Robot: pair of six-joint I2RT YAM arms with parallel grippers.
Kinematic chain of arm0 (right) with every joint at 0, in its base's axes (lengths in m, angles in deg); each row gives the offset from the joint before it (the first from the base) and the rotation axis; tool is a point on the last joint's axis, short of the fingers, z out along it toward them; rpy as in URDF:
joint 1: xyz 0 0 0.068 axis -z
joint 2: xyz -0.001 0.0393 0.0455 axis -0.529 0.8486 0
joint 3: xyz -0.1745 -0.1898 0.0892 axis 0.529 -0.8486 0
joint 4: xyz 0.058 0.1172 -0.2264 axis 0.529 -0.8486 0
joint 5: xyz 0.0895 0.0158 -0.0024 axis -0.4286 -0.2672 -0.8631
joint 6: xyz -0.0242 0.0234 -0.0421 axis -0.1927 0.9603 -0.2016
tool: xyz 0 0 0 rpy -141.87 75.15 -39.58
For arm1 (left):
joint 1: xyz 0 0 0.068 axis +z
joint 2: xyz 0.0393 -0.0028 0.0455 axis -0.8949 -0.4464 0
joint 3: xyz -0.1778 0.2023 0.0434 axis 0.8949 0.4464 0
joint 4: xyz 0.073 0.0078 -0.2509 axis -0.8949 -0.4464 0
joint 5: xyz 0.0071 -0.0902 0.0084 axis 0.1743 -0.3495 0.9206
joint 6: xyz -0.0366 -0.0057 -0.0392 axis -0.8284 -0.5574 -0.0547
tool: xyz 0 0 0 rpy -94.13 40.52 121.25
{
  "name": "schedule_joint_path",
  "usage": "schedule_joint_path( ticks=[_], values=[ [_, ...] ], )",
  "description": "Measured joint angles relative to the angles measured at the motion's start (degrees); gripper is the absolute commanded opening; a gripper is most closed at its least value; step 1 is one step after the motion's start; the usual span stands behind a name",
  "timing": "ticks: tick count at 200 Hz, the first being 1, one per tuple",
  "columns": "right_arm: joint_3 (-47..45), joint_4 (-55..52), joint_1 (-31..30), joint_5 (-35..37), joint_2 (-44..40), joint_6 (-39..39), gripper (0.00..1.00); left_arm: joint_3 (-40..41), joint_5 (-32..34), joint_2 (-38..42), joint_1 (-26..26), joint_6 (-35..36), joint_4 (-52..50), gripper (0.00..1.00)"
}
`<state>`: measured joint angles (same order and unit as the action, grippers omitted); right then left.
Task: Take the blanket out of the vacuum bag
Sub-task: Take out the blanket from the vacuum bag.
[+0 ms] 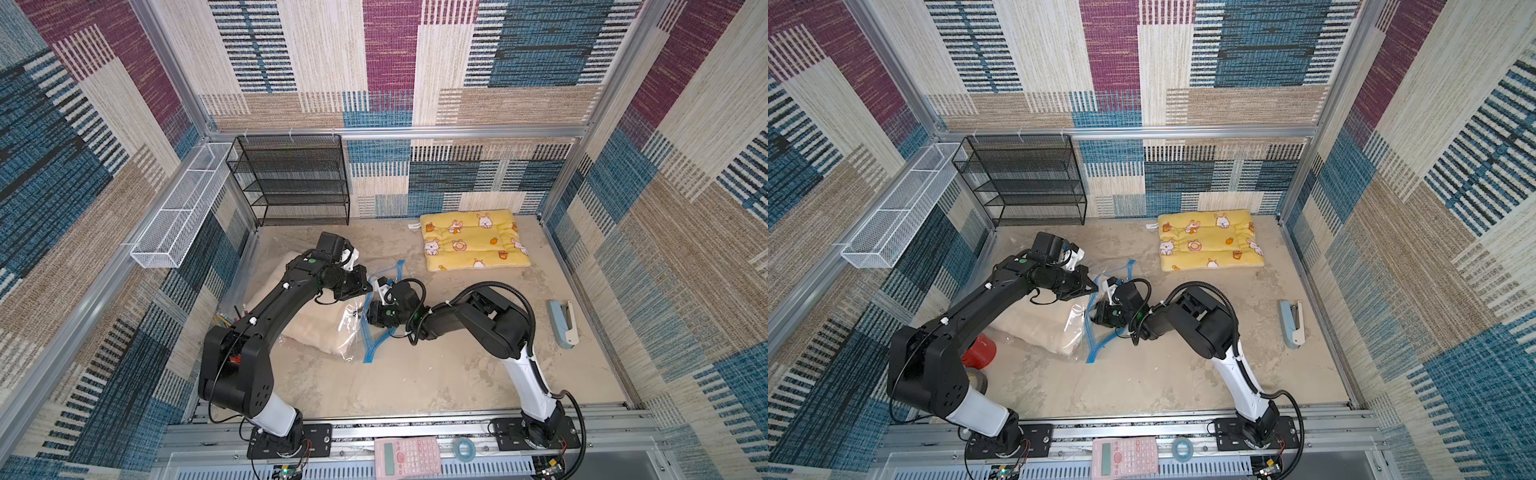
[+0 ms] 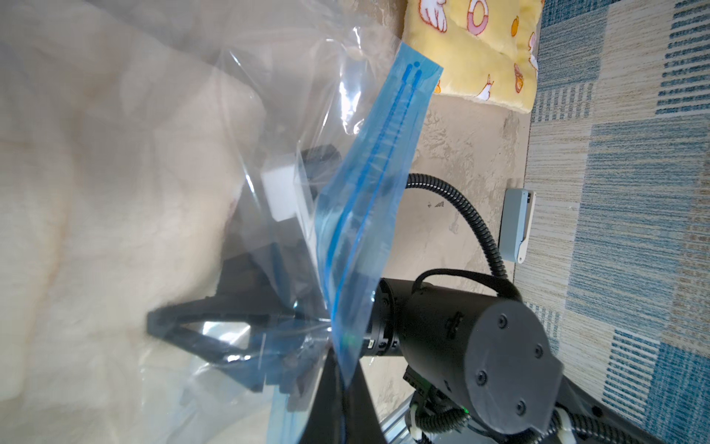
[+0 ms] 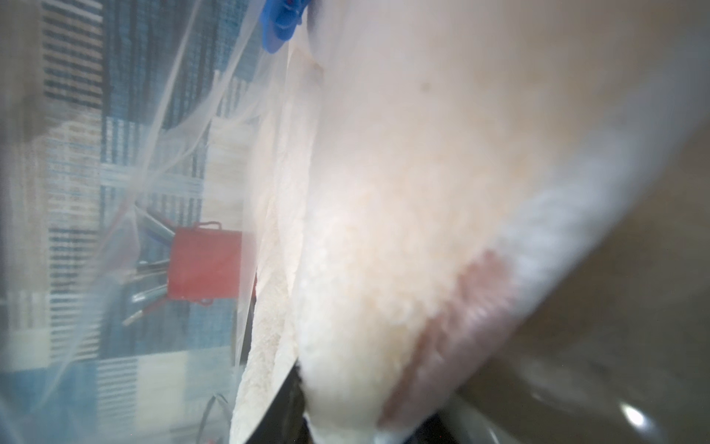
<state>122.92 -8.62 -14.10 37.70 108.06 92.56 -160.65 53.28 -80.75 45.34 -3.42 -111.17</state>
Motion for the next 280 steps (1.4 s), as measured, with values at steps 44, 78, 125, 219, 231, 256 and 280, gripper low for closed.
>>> schedule_joint_path(
  ticks=[44, 78, 125, 219, 231, 256, 280],
  values=[
    [0.02, -0.33, 0.0, -0.2, -0.02, -1.33, 0.15, 0.0, 0.0, 0.02, 0.04, 0.0, 0.0, 0.0],
    [-0.07, -0.61, 0.0, -0.2, -0.35, -2.05, 0.06, 0.0, -0.07, 0.02, 0.15, 0.0, 0.0, 0.0],
    [-0.57, -0.81, 0.0, -0.2, -1.53, -4.17, 0.02, 0.0, -0.15, -0.07, 0.39, 0.0, 0.0, 0.0],
    [-1.44, -1.03, 0.37, -1.6, -3.85, -7.72, 0.0, 0.02, -0.13, -0.02, 0.68, 0.0, 0.02, 0.0],
    [-1.62, -1.09, 0.44, -1.66, -4.11, -8.22, 0.0, 0.02, -0.13, 0.0, 0.68, 0.02, 0.02, 0.0],
    [-1.84, -1.44, 0.55, -1.68, -4.33, -8.83, 0.0, 0.02, -0.13, 0.0, 0.79, 0.02, 0.02, 0.0],
    [-2.14, -1.77, 0.61, -1.68, -4.79, -9.22, 0.0, 0.02, -0.13, 0.0, 0.79, 0.02, 0.0, 0.0]
  ],
)
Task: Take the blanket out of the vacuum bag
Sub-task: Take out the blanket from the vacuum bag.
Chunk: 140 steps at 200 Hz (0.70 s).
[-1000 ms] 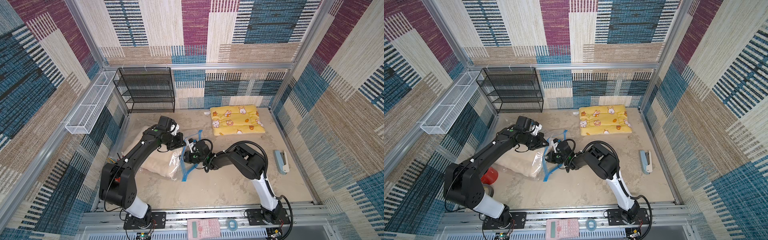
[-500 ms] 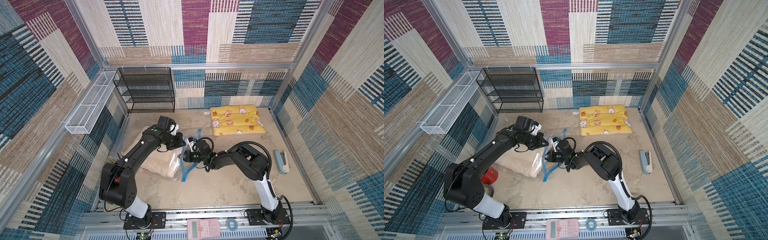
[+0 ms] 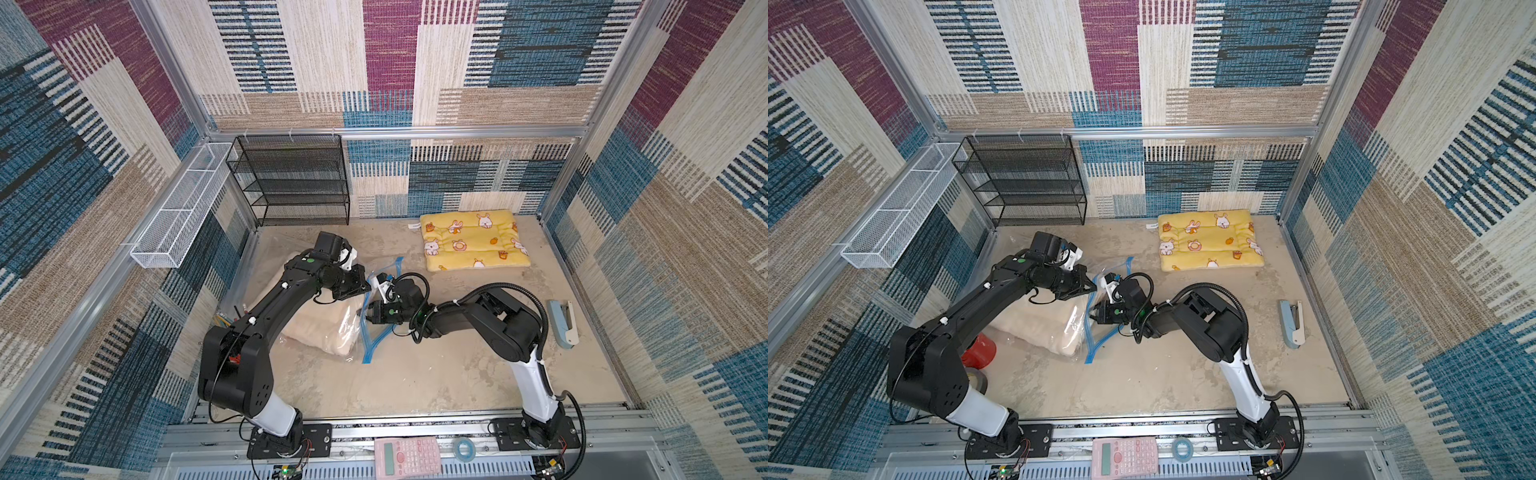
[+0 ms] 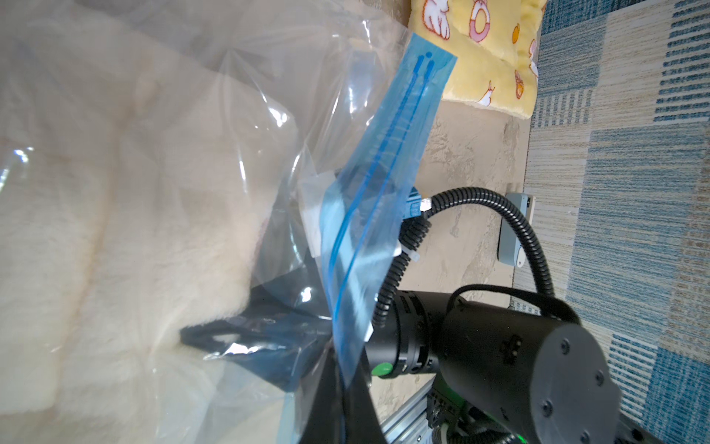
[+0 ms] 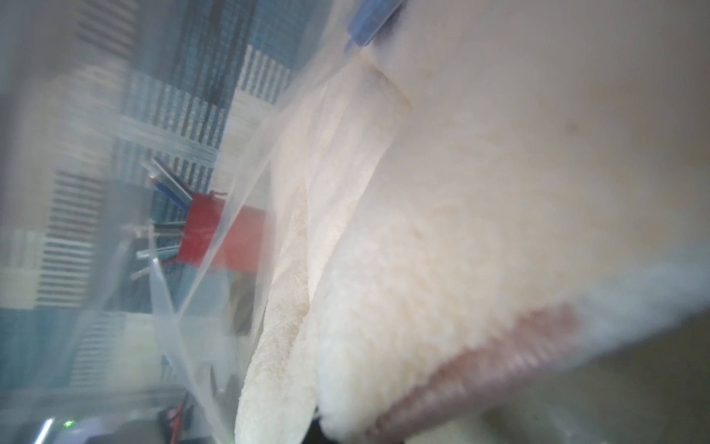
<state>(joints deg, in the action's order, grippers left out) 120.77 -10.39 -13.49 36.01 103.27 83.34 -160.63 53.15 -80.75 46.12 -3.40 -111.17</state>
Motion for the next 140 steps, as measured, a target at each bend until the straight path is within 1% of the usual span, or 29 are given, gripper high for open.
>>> schedule_joint_path(
  ticks=[140],
  values=[
    [-2.56, -0.74, 0.46, -0.59, -4.22, -1.95, 0.0, 0.07, 0.02, -0.02, 0.35, -0.02, 0.0, 0.0]
  ],
)
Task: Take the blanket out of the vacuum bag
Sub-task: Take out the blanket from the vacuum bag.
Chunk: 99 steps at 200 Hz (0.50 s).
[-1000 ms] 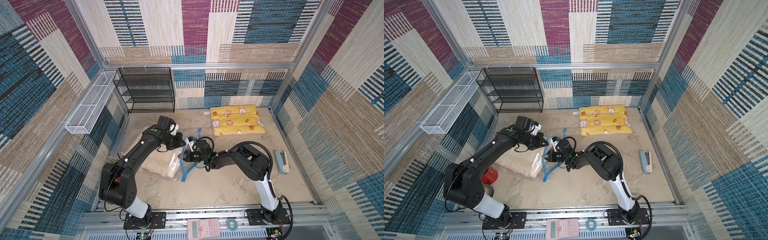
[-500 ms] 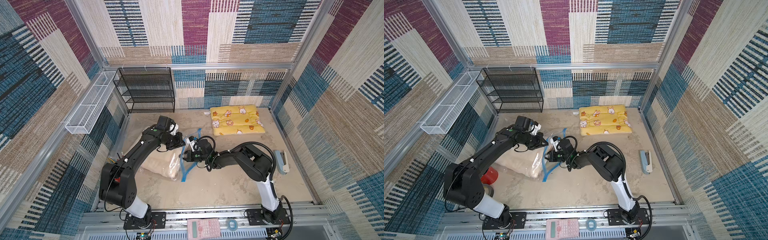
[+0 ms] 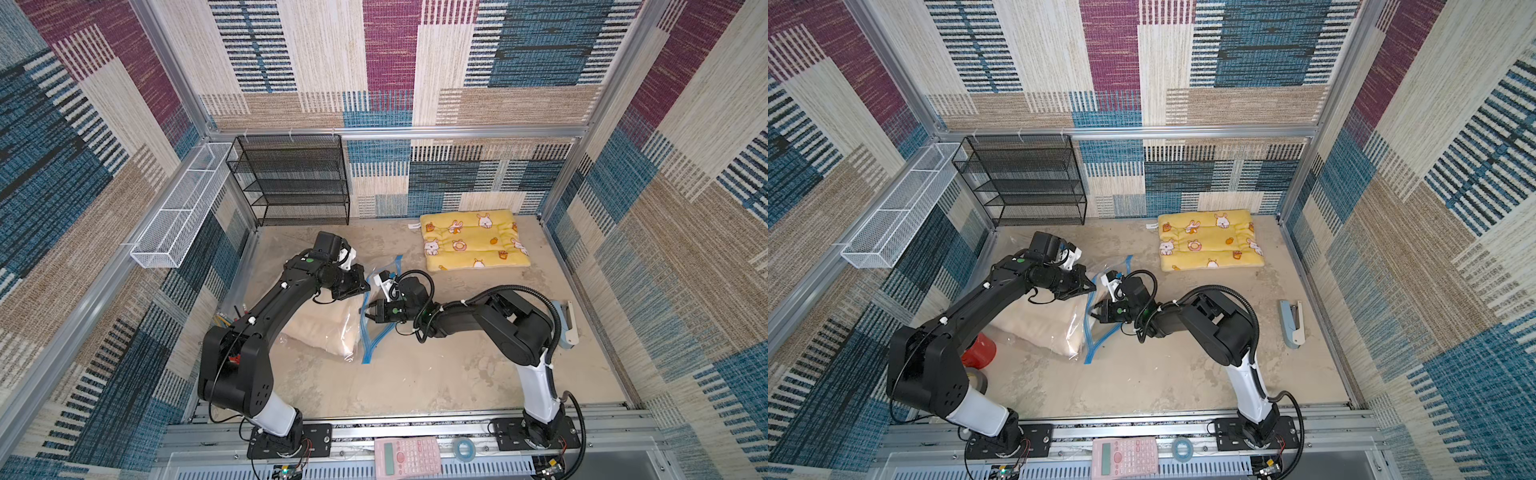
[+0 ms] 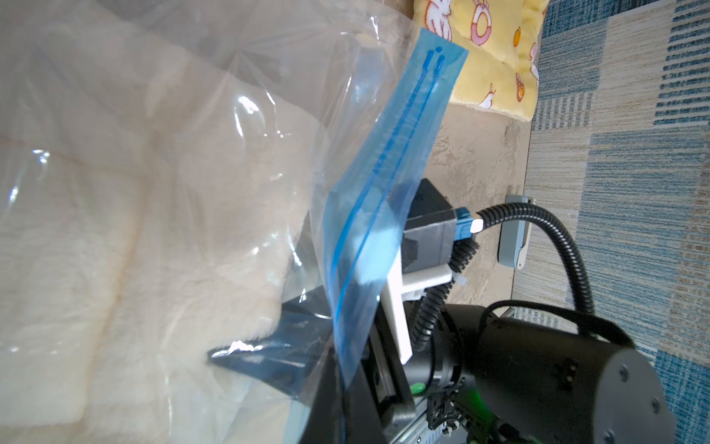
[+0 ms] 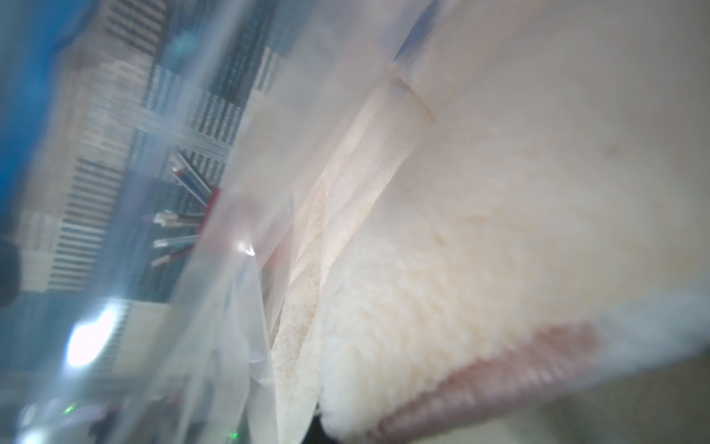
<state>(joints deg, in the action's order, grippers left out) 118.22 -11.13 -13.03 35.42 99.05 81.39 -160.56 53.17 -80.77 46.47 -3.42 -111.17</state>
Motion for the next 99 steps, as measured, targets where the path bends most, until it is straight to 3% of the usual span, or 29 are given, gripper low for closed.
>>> schedule_joint_path(
  ticks=[99],
  values=[
    [-5.31, 4.07, 0.44, -1.38, -4.7, -0.63, 0.0, 0.02, -0.02, -0.15, 0.09, 0.0, 0.0, 0.0]
  ],
)
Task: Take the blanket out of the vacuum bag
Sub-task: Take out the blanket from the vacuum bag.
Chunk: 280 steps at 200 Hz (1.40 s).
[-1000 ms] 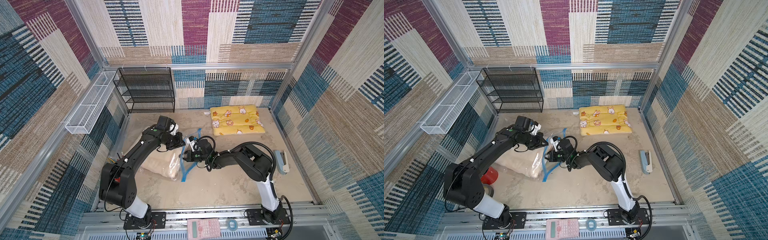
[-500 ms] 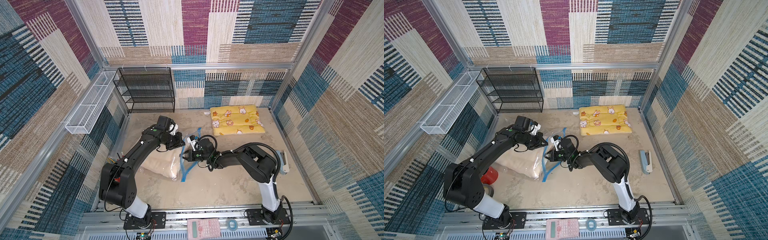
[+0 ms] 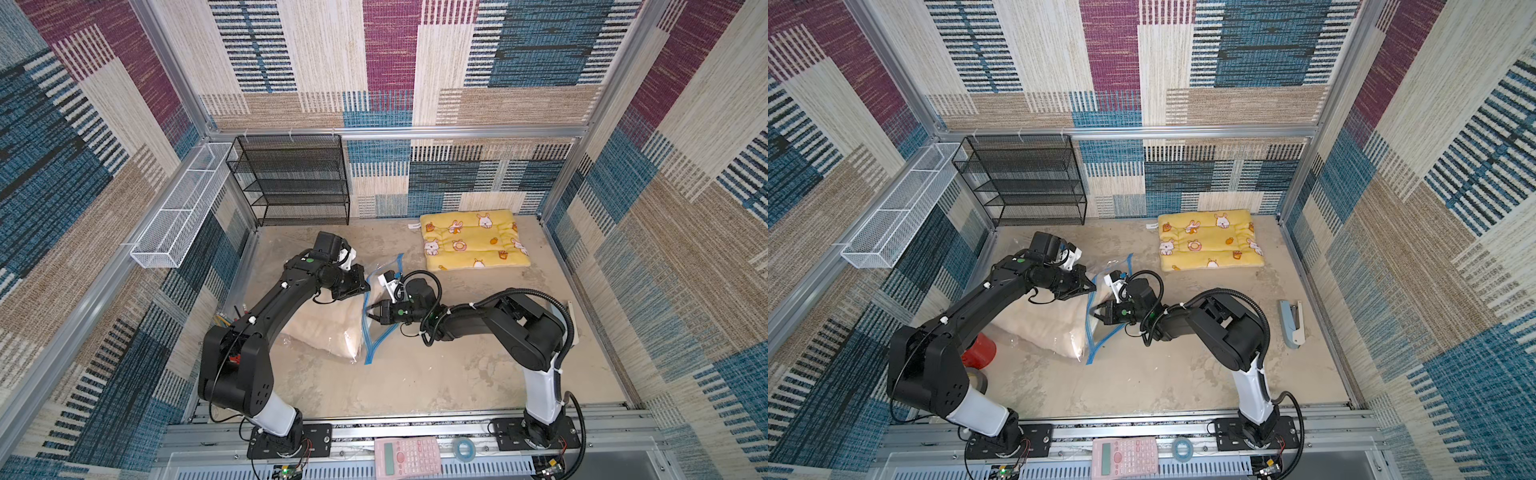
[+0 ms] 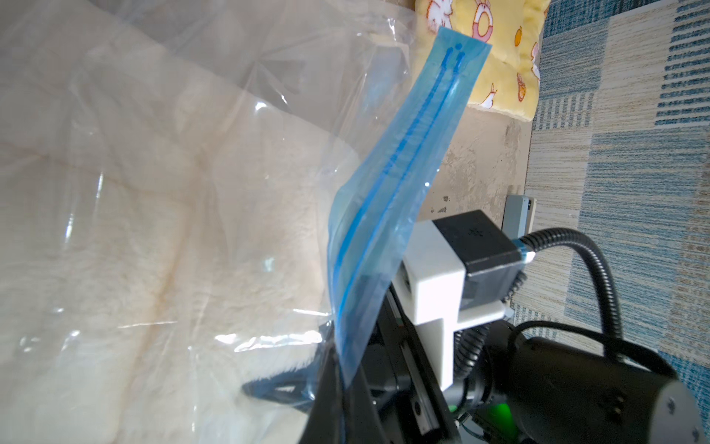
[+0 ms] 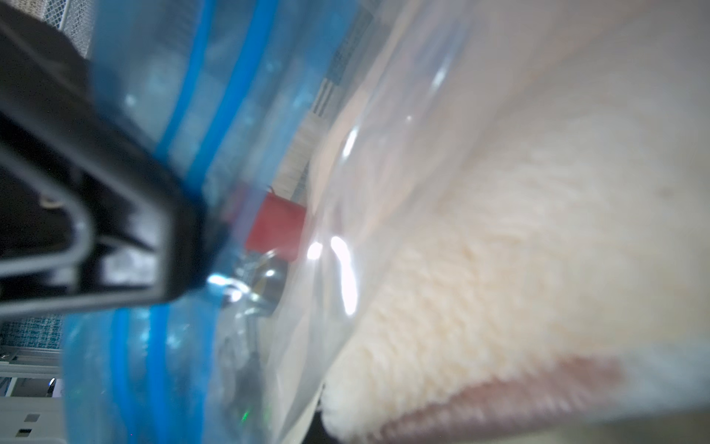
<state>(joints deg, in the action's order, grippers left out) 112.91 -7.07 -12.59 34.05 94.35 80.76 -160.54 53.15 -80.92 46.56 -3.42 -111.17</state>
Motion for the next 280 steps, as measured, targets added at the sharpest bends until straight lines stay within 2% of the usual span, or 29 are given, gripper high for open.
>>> schedule_joint_path(
  ticks=[163, 230, 280],
  values=[
    [-3.37, 2.12, 0.44, -0.59, -3.78, -2.27, 0.0, 0.0, 0.0, -0.02, 0.15, 0.0, 0.02, 0.0],
    [6.08, -7.65, 3.41, -1.57, 1.75, 0.26, 0.0, -0.02, 0.07, 0.13, 0.13, 0.09, 0.39, 0.0],
    [7.8, -14.25, 3.34, -1.7, 3.23, 0.17, 0.0, -0.13, 1.6, 1.4, -0.72, 0.52, 0.02, 0.0]
  ],
)
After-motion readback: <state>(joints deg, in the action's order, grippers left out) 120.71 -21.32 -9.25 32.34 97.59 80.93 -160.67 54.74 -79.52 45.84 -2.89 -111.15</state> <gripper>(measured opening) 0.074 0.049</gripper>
